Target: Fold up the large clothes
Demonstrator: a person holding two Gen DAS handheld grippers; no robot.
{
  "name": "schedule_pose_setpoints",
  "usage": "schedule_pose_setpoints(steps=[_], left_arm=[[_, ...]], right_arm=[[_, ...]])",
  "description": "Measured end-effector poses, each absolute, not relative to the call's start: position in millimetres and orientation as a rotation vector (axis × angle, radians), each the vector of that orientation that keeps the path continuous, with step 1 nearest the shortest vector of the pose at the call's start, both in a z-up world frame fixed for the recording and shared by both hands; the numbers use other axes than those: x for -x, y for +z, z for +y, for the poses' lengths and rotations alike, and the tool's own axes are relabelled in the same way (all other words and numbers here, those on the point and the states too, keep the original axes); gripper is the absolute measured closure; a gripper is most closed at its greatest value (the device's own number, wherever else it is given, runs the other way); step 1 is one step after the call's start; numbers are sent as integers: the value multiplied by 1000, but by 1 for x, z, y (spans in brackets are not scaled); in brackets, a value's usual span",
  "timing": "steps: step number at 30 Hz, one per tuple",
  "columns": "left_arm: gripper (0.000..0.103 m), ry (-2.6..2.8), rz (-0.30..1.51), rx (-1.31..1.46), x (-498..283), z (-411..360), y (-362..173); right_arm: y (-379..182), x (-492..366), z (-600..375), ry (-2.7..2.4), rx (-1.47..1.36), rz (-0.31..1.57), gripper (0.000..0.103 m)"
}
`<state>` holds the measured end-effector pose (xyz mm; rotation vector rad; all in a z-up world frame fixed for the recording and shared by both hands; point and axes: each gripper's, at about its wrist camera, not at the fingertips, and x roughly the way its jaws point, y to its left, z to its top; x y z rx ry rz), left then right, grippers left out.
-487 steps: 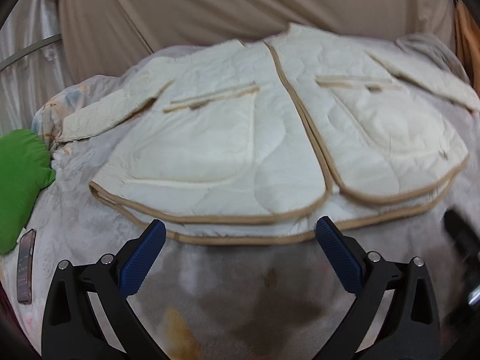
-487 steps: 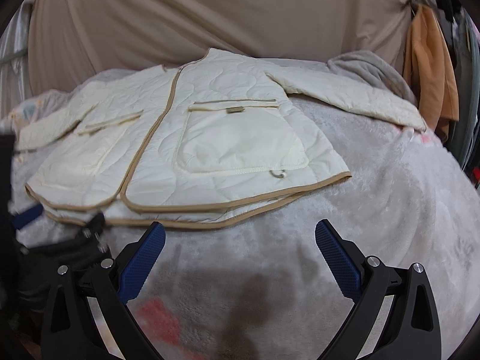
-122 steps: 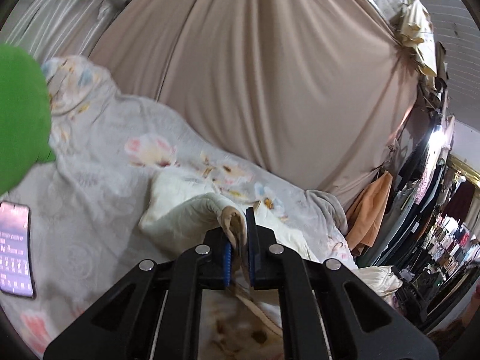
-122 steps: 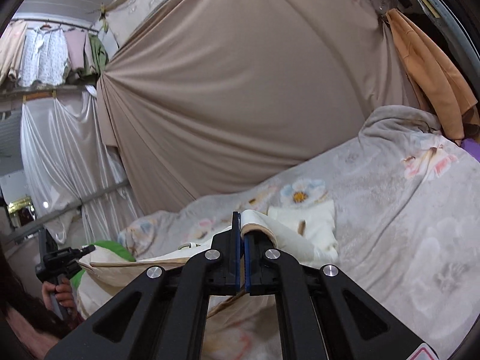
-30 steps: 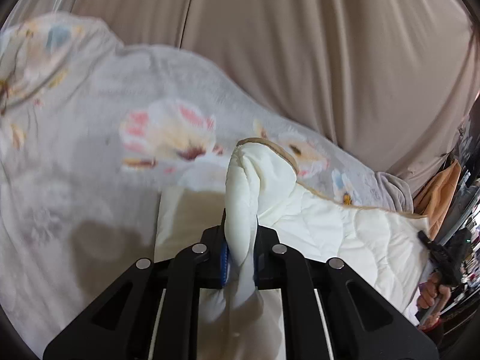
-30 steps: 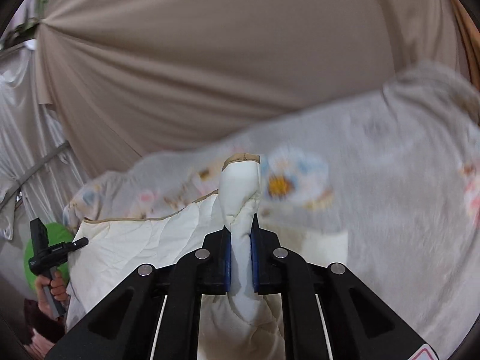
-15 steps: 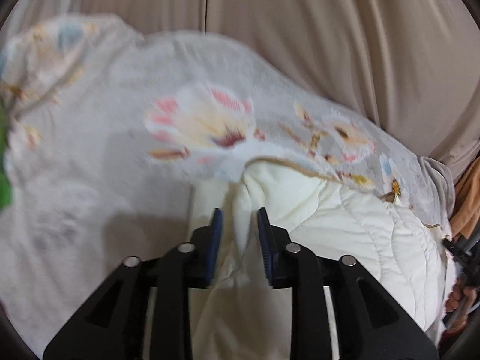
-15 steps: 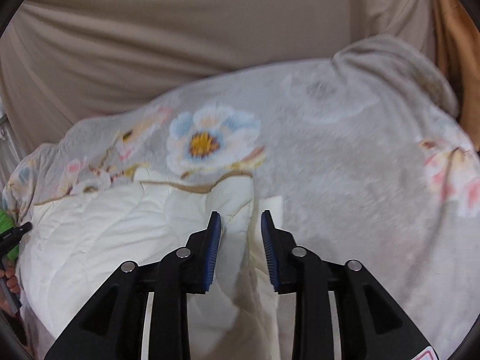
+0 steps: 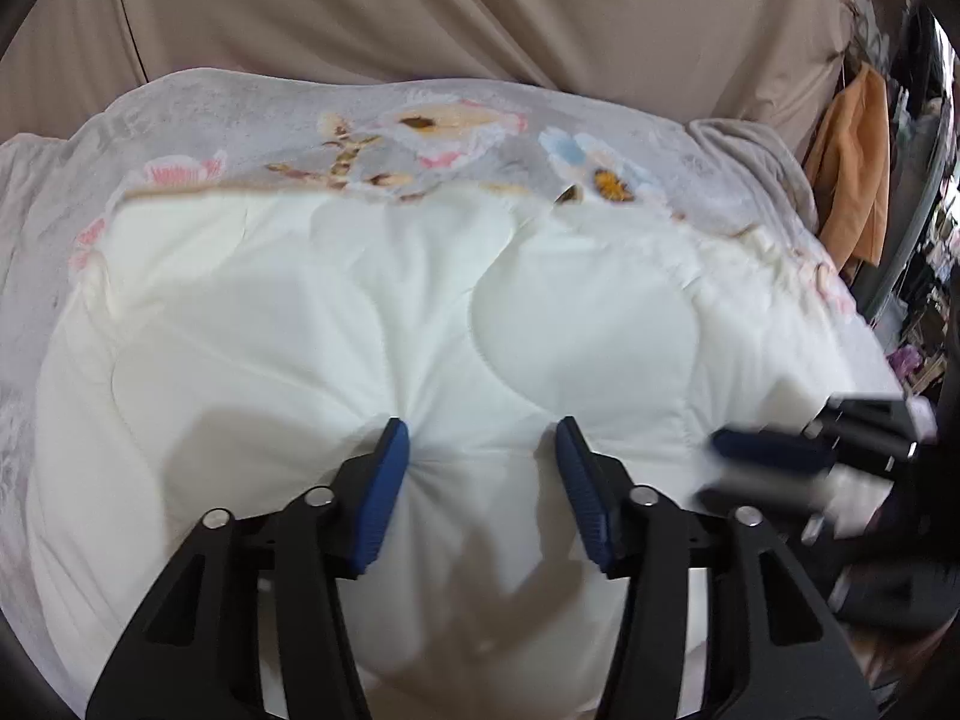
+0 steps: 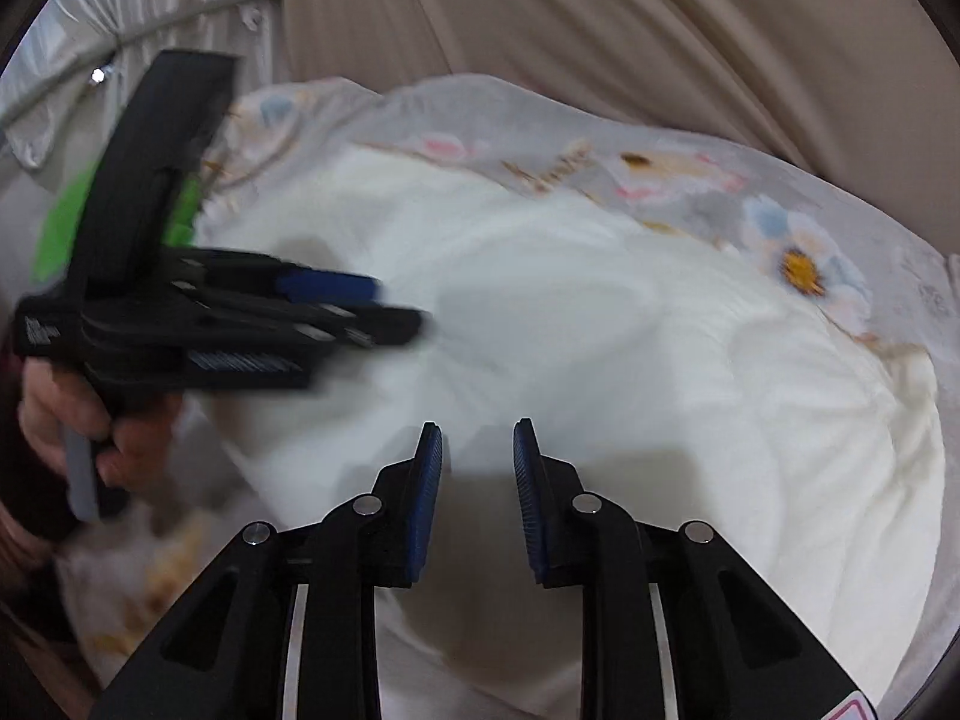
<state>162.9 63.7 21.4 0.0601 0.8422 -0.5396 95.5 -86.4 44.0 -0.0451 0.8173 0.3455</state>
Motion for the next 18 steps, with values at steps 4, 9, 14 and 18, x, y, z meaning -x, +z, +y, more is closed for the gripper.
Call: schedule_pose_setpoints(steps=[4,9,14,18], left_arm=[[60,-440,845,5,-166,128,22],[66,-298,864,91,-180,200,5],[63,-272,784,89,-193,179,49],[51,-323,718,74,-226,137,82]], right_arm=[[30,-80,-184,176,-127,857,103],[10,-49,-281,-50,-304,864,103],[59,-75,-255,-85,-190,778,94],[91,-137,-226,10,-163,733,94]])
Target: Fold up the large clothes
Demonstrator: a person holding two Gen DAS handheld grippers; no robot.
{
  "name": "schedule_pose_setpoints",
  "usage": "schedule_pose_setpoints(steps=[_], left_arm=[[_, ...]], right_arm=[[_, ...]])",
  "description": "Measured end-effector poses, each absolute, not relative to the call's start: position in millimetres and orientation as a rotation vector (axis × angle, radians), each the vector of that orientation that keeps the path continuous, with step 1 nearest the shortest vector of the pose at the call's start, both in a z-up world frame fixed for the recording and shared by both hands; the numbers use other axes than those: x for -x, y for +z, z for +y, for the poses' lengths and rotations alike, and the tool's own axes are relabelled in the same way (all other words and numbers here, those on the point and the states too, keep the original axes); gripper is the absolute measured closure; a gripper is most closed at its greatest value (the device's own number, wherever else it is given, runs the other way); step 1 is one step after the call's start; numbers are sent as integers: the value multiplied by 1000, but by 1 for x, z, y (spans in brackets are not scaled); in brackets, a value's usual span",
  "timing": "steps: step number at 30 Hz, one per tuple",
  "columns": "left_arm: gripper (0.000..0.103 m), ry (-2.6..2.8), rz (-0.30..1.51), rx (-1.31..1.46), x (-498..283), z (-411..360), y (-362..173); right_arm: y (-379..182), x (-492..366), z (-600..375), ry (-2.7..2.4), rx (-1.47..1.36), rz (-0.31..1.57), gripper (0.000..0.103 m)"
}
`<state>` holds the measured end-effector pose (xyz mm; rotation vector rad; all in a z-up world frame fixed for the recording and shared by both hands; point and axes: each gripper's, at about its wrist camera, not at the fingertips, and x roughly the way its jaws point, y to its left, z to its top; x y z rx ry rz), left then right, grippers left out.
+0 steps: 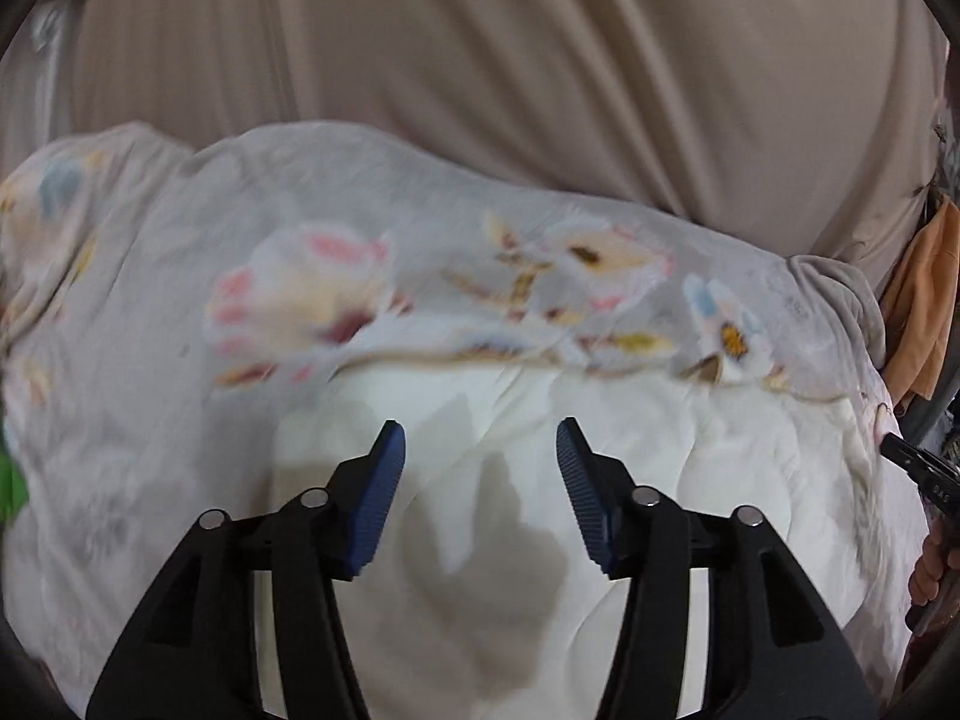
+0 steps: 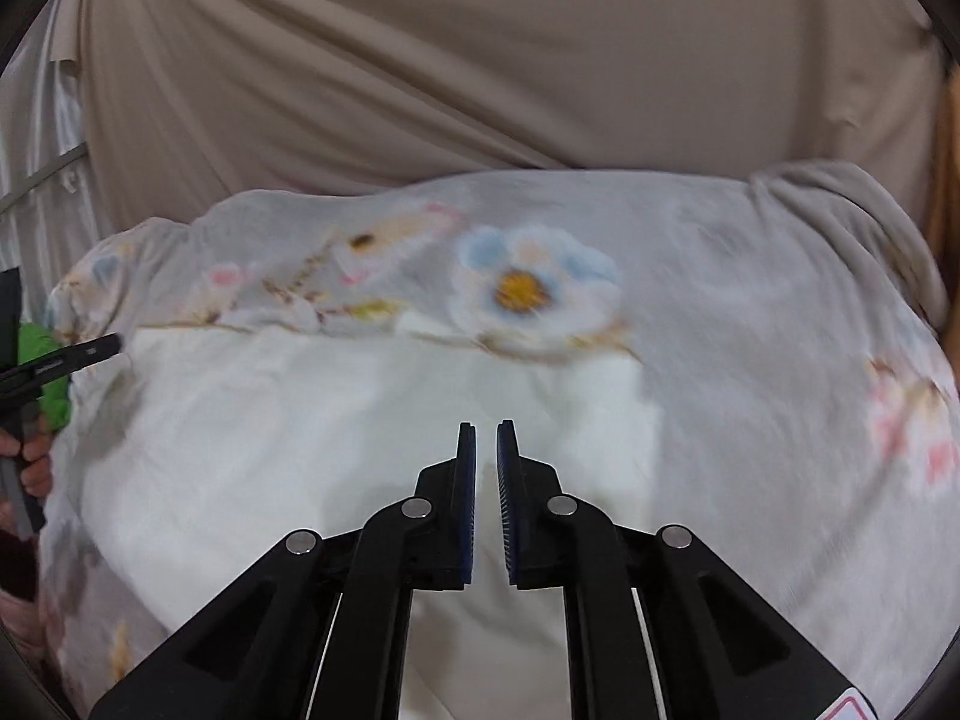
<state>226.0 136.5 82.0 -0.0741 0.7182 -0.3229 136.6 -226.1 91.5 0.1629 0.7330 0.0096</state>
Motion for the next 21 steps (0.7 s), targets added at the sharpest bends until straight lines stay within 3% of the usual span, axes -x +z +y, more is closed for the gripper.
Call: schedule_pose_setpoints(steps=[5,7,11,21], left_arm=[[52,-249,865,25,-292,110,41],[52,-216,905,37,-306,127,16],[53,-277,932,200,-320,160,-13],[53,-258,863,158,-316,155,-20]], right_arm=[[51,-215,-223,-38,-145,893,94],[26,-227,-245,-126,-133,932,103],[-13,-224,-297,-62,-393,959,103],[-17,-222,-284,-86,-344,927,103]])
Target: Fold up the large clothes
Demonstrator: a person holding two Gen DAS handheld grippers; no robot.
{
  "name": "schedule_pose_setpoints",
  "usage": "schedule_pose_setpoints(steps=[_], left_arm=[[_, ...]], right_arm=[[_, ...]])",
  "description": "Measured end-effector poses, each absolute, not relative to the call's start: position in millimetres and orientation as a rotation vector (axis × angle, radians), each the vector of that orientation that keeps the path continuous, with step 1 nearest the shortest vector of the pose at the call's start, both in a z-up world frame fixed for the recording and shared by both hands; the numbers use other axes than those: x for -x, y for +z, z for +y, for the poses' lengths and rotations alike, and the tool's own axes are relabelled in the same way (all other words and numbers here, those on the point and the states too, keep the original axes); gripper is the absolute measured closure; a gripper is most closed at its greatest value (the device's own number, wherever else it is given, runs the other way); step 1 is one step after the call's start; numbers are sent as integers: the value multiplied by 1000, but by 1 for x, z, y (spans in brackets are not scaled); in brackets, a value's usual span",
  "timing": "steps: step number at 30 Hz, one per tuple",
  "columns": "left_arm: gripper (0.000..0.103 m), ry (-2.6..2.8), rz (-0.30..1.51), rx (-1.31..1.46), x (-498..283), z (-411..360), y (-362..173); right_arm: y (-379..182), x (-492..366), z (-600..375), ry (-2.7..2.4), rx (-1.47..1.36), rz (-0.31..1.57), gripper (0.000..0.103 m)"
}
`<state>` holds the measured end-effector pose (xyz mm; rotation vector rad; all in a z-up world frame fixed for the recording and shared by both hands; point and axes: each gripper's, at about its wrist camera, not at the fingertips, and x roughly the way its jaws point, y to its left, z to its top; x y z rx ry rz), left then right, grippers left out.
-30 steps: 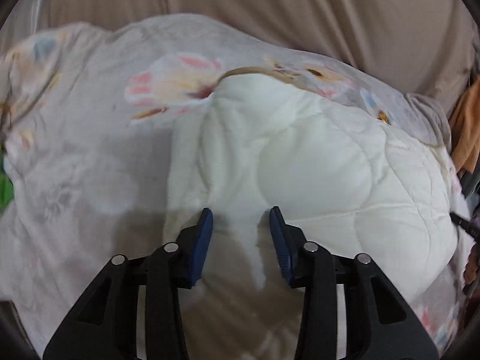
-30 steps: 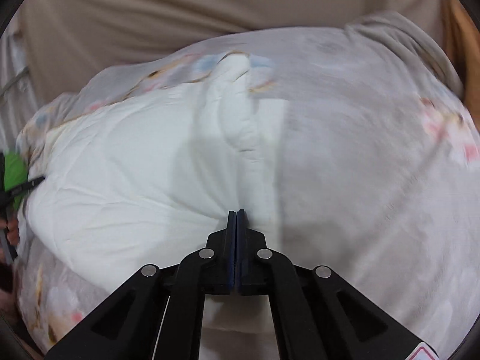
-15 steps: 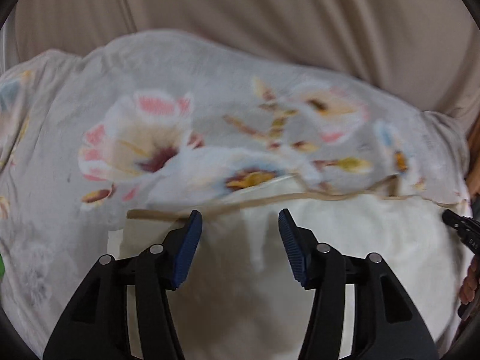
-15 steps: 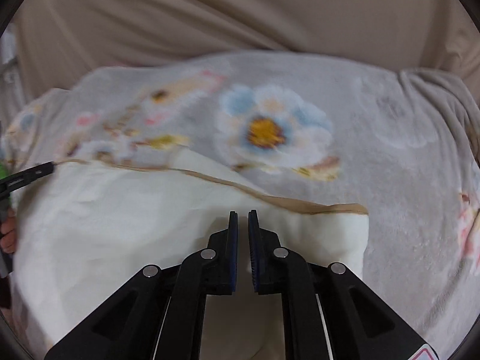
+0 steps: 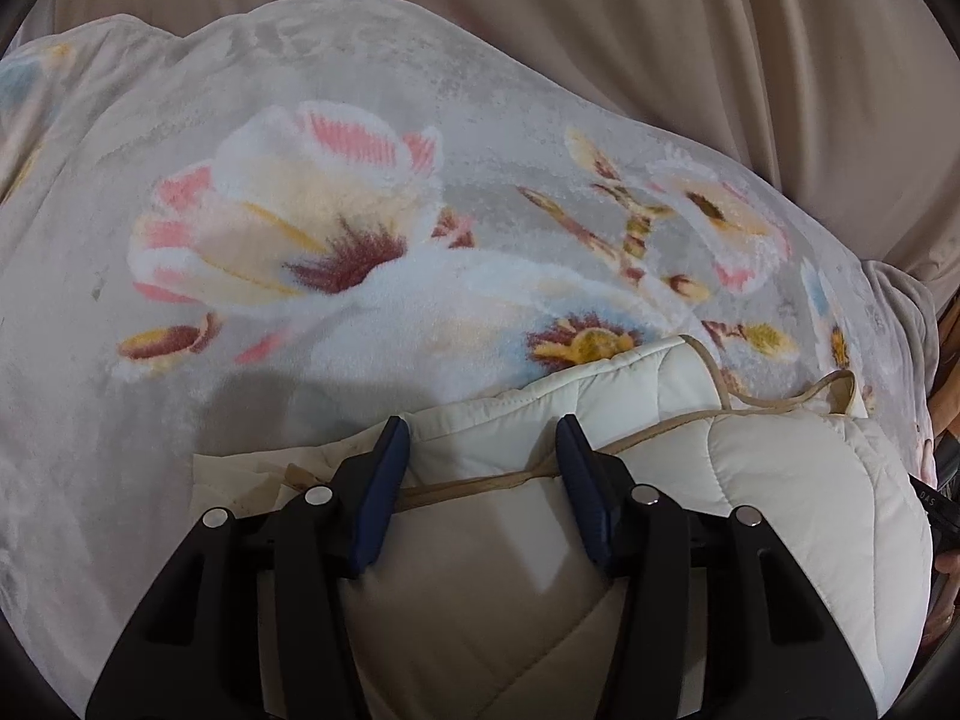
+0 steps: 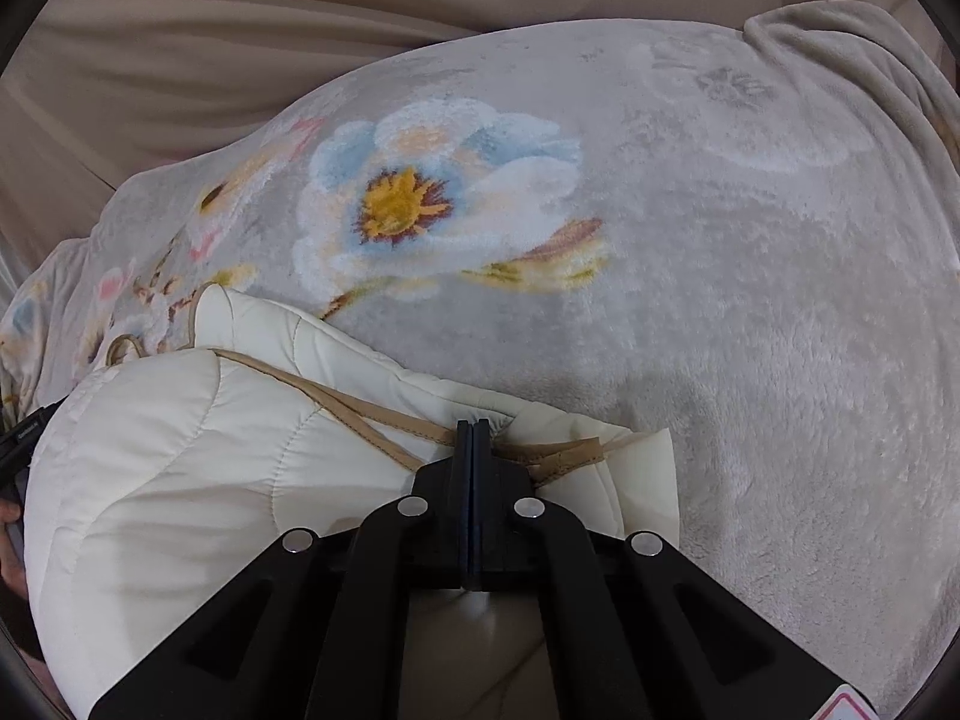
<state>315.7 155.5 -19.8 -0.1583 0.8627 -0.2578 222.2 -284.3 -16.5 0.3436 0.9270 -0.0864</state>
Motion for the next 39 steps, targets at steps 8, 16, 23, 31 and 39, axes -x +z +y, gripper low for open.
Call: schedule_pose_setpoints(steps=[8,16,23,31,39], left_arm=[[55,-230,770,218,-276,174,28],[46,-312,839,105,-173,156,43],[46,-275,863,158,-143,172,6],[45,-255,819,319,-117,198,22],[42,-212,795,352,-91,239,22]], right_arm=[[51,-180,-276,-115,-291,787,89],[54,-107,-181,92,-151,884,89],[52,-74,-175,58,-244,855,84],[85,-110,-88,258,-154,840,84],[26,-164,-64,303,-188,1020,85]])
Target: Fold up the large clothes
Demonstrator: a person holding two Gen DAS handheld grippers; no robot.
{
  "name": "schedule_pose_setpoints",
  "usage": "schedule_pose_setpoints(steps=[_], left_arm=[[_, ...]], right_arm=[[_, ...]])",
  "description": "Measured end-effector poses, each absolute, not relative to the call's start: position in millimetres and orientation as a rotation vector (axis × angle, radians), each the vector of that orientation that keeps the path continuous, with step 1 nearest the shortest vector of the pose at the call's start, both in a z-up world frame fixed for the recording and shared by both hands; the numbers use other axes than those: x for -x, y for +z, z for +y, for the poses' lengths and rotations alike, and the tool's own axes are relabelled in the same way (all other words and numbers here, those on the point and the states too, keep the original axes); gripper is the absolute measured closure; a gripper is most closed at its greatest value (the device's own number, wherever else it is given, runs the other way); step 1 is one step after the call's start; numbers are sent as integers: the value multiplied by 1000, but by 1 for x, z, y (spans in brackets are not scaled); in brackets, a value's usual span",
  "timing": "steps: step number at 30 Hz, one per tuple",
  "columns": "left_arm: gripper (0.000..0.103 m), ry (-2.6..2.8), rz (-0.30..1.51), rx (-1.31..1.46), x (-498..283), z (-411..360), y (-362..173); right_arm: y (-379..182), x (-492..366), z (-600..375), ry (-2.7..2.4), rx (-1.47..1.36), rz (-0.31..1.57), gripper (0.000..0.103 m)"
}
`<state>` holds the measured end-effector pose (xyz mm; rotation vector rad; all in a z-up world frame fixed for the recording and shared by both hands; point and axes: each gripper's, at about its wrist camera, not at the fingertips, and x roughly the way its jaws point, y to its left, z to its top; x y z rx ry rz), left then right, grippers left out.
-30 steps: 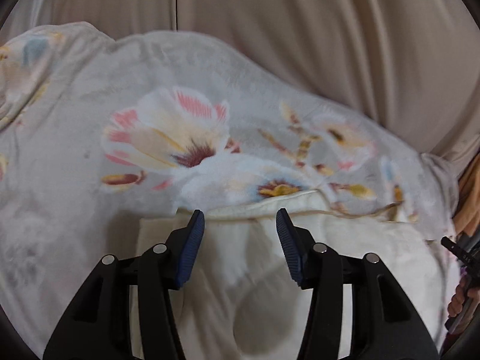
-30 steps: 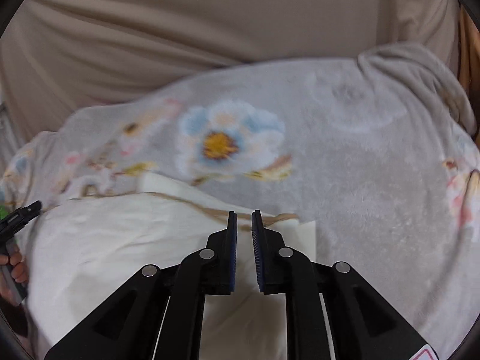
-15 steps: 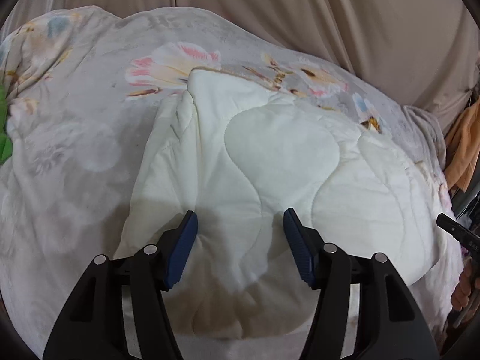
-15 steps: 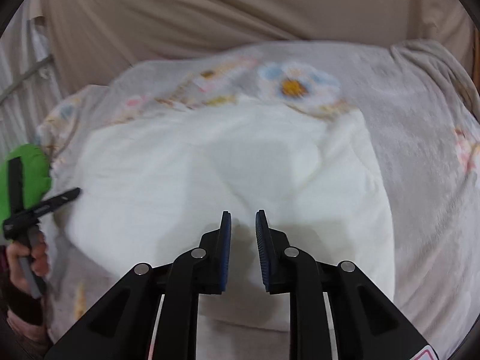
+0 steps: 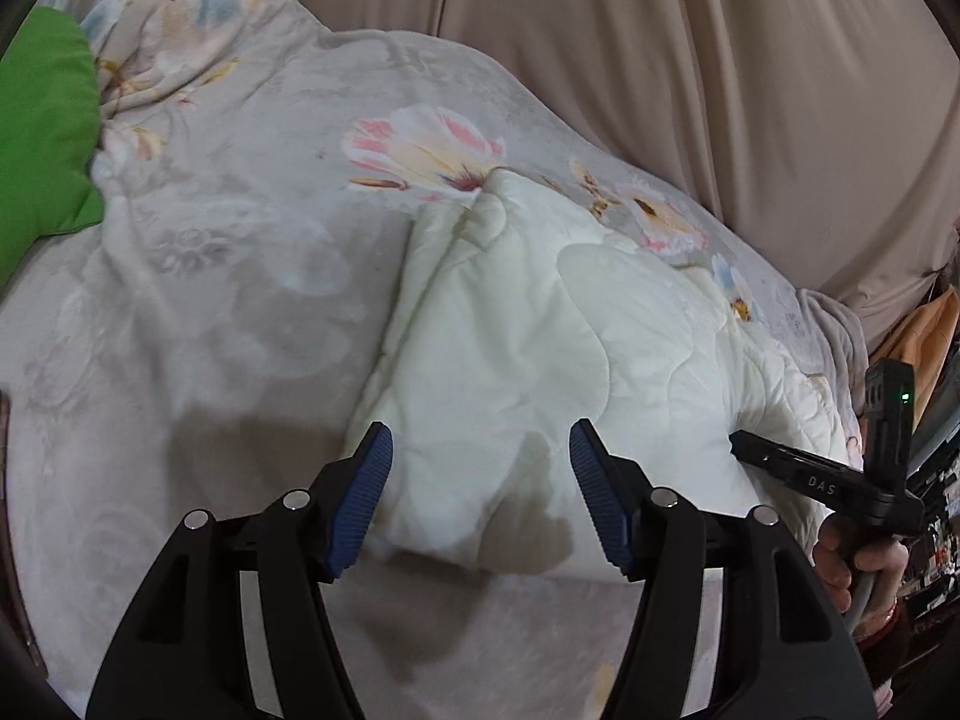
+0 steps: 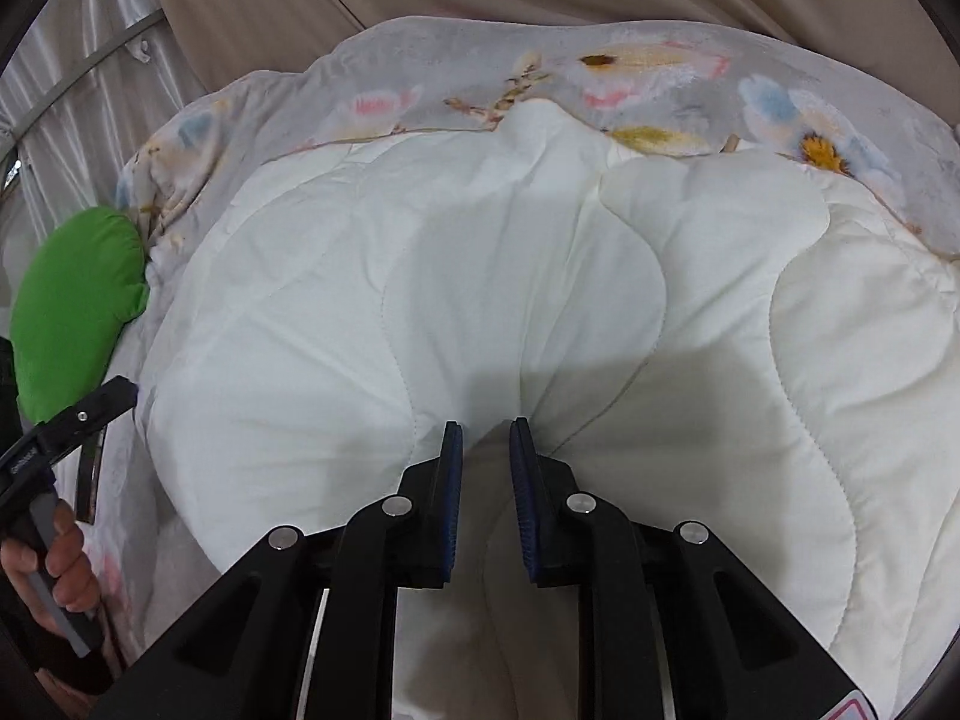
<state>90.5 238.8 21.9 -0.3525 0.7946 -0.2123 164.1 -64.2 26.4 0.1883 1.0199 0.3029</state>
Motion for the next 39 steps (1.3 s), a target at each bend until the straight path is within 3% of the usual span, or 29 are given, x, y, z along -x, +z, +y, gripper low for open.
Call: schedule_pose_setpoints(steps=[4,11,17,19,21,24,29,31,34,39], left_arm=[[21,-158,743,398,-77,260,27],[20,-249,915,605,-105,259,-26],[17,-317,925,647,-128,244,-29],[27,-353,936,655,-136,236,-27],[49,-390,928,648,-142,225,-17],[72,-422,822,572,-137,207,22],[80,-530,679,474,-122,168,87],[80,-544,653,416,-114,154,100],[81,-570,624,348,-104,136,111],[81,-621,598,303,-91,109,119]], right_arm=[[54,-167,-67,294,-200,962,85],[25,-215,-66,279,-249,1044,90],[11,-228,-65,303,-277,1070,96],[8,-233,-65,311,-287,1076,98],[4,-239,-65,317,-293,1078,100],[2,-243,-63,318,-287,1070,100],[18,-228,-77,339,-304,1036,99],[37,-200,-91,382,-301,995,90],[55,-159,-105,423,-261,971,89],[23,-122,-92,529,-241,1070,93]])
